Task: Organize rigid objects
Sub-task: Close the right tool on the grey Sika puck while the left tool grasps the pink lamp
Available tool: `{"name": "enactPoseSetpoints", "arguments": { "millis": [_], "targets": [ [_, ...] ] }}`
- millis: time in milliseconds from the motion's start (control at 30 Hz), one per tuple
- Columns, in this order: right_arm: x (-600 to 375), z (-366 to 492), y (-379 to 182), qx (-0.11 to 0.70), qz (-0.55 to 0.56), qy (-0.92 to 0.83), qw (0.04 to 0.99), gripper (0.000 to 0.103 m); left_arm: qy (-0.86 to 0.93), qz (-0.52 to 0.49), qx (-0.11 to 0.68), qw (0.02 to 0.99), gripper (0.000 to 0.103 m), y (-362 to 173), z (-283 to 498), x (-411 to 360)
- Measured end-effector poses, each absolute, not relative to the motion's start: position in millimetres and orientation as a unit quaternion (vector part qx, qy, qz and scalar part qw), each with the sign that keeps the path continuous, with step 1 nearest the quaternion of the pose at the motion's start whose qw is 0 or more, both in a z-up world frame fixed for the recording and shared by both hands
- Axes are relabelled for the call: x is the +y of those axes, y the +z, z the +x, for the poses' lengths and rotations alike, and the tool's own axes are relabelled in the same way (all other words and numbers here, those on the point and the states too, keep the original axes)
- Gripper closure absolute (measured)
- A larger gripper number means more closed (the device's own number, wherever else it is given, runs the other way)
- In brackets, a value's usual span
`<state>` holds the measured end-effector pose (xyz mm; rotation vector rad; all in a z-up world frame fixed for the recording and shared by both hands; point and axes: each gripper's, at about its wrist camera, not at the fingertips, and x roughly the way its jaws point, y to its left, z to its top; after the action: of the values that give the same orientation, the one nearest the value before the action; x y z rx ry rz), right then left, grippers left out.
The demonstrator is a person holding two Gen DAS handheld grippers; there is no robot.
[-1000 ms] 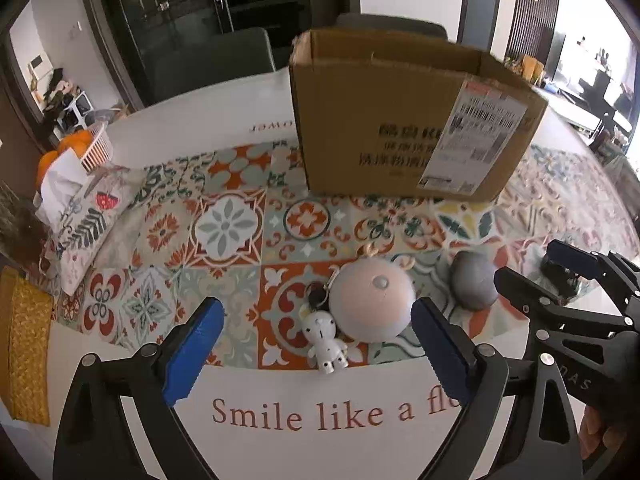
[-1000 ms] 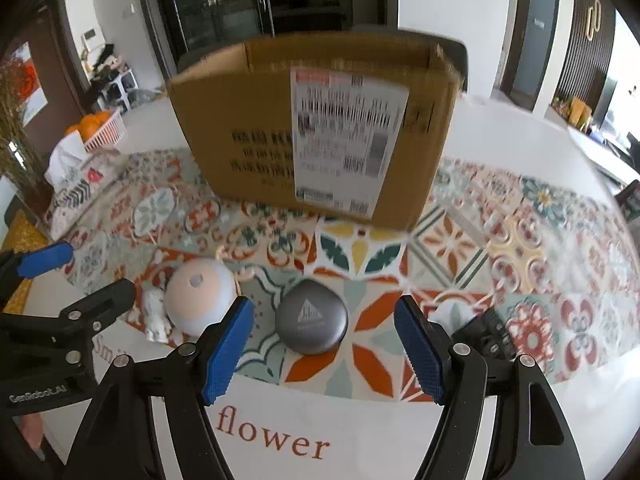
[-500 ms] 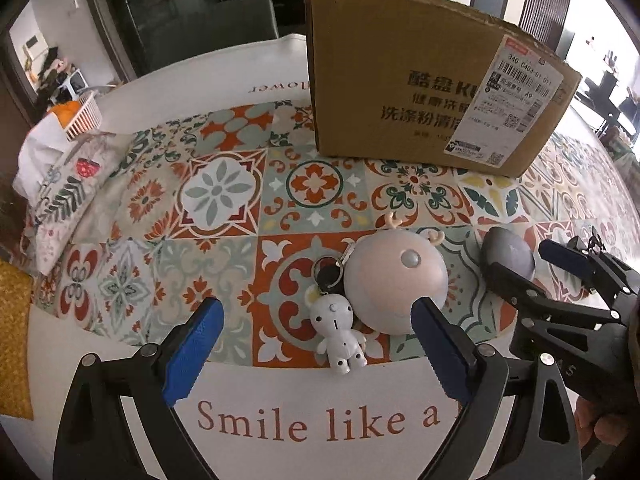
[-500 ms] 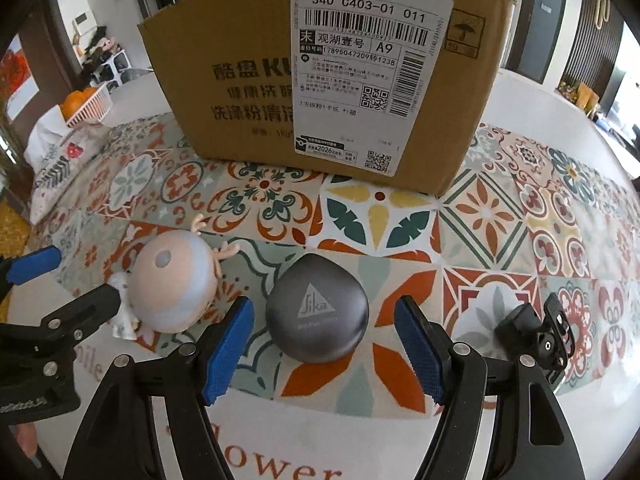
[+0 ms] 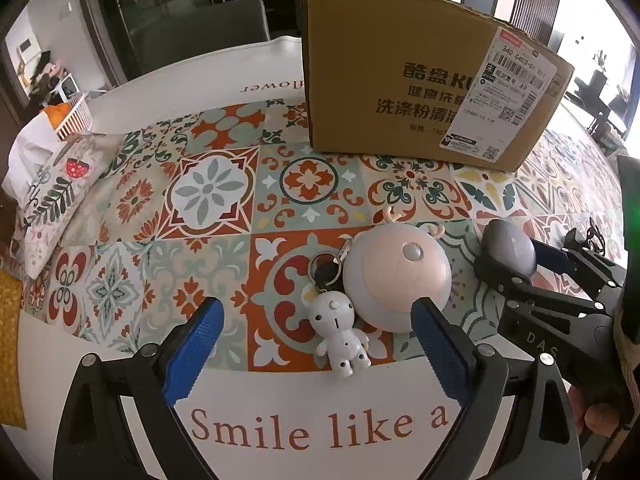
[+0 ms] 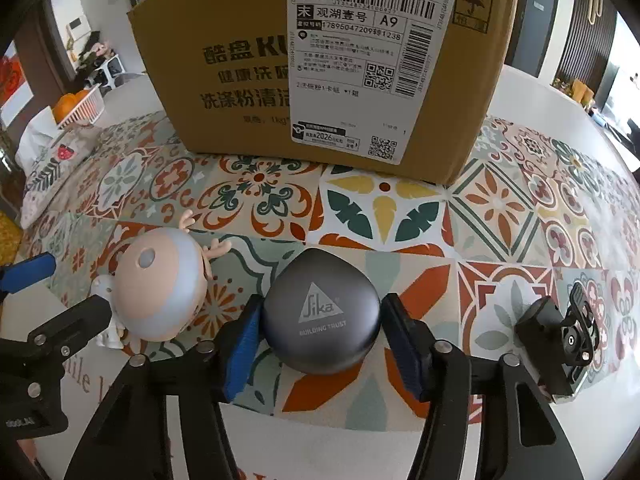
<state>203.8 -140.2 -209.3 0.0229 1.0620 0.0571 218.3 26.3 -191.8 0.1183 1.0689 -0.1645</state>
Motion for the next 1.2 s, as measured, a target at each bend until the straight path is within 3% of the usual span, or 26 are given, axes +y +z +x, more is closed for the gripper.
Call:
{"name": "enactPoseSetpoints", "arguments": {
  "millis": [600, 733, 1200],
  "targets": [
    [-165.0, 170.9, -184.8, 0.484, 0.060, -0.010, 0.873, 0.047, -0.174, 0.044, 0.487, 0.855, 0.008, -184.1, 211.1, 4.5],
    [-172.6, 170.4, -188.3, 0.486, 0.076, -0.023, 0.871, 0.047, -0.190, 0.041, 0.502, 0.843, 0.023, -193.0, 221.0, -3.9],
    [-184.6, 177.0, -199.1, 0.492, 0.105, -0.024, 0.864, 0.047, -0.186, 0.064, 0.510, 0.837, 0.025, -208.7, 236.2, -24.1]
  ]
}}
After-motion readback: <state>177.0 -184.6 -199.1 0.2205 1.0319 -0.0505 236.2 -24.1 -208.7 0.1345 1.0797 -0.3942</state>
